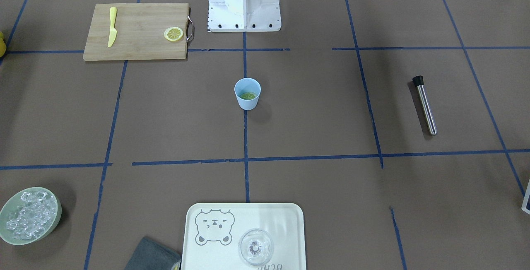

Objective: Squeeze lemon into cup

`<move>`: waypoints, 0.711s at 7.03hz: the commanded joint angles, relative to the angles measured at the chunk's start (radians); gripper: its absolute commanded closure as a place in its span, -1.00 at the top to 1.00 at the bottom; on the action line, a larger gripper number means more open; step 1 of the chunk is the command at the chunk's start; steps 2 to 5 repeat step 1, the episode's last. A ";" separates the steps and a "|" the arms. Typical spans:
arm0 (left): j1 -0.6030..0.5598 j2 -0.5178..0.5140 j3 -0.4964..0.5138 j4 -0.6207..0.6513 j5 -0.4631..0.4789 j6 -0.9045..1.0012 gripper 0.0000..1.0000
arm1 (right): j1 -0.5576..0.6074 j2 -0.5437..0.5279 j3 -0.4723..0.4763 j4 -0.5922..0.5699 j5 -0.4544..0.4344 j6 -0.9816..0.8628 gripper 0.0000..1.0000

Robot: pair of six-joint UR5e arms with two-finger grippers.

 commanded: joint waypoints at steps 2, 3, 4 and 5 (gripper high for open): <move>0.000 -0.002 0.000 -0.003 0.000 -0.001 1.00 | 0.000 0.000 0.000 0.000 0.000 0.000 1.00; 0.000 -0.002 0.000 -0.003 0.000 -0.001 1.00 | 0.000 0.000 0.000 0.000 0.000 0.000 1.00; 0.000 -0.002 0.000 -0.003 0.000 -0.001 1.00 | 0.000 0.000 0.000 0.000 0.000 0.000 1.00; 0.000 -0.002 0.000 -0.003 0.000 -0.001 1.00 | 0.000 0.000 0.000 0.000 0.000 0.000 1.00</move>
